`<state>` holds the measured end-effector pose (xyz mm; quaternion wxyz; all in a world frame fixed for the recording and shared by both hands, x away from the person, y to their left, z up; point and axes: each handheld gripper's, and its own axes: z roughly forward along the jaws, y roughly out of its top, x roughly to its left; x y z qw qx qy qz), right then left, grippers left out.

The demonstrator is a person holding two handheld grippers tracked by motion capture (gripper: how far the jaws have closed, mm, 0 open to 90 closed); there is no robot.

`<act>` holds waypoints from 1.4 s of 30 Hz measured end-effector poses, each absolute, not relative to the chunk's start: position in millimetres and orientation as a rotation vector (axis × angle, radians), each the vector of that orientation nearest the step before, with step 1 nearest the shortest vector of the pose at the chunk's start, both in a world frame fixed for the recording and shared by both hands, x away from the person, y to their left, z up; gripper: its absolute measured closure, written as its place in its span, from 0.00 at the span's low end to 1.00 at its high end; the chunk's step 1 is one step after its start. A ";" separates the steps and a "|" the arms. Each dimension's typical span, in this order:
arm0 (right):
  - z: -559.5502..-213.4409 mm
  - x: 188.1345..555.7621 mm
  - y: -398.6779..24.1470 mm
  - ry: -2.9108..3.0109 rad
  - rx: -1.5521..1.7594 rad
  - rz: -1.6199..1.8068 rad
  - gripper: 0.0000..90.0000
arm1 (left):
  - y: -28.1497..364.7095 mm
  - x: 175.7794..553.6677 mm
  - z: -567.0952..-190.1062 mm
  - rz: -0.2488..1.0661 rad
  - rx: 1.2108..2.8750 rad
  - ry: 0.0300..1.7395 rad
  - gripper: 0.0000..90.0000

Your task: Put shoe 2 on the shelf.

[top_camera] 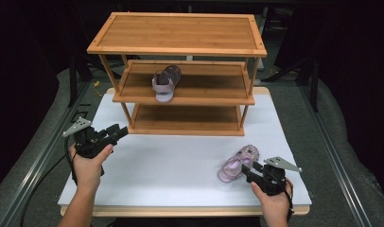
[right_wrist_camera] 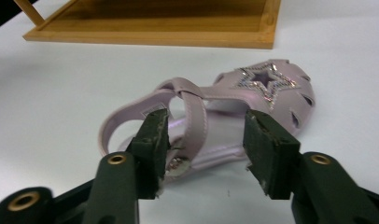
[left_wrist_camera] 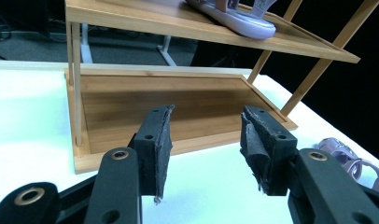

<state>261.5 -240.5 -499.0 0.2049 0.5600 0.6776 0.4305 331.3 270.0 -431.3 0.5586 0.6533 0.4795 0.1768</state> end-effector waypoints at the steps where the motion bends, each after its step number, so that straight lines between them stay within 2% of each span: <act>1: -499.4 262.4 -238.8 1.881 1.560 1.200 0.52 | 269.7 331.4 -431.7 0.416 1.542 1.133 0.58; 4: -504.5 266.9 -235.2 1.891 1.585 1.169 0.47 | 269.0 332.3 -433.0 0.412 1.547 1.132 0.58; 7: -512.1 270.4 -231.7 1.921 1.610 1.168 0.47 | 269.0 333.0 -433.7 0.411 1.549 1.135 0.58; 10: -515.0 271.0 -229.8 1.933 1.619 1.158 0.53 | 269.4 333.3 -434.1 0.410 1.546 1.138 0.58; 15: -511.1 269.7 -232.5 1.957 1.591 1.168 0.72 | 270.1 333.0 -433.7 0.411 1.543 1.139 0.58; 22: -505.4 271.5 -254.6 1.952 1.607 1.149 0.83 | 269.1 333.6 -434.8 0.409 1.548 1.141 0.58; 35: -487.8 294.6 -281.1 2.039 1.573 1.010 0.83 | 269.7 334.5 -435.9 0.406 1.551 1.148 0.58; 42: -486.6 297.2 -286.3 2.103 1.620 0.961 0.73 | 269.7 334.4 -435.9 0.406 1.553 1.148 0.57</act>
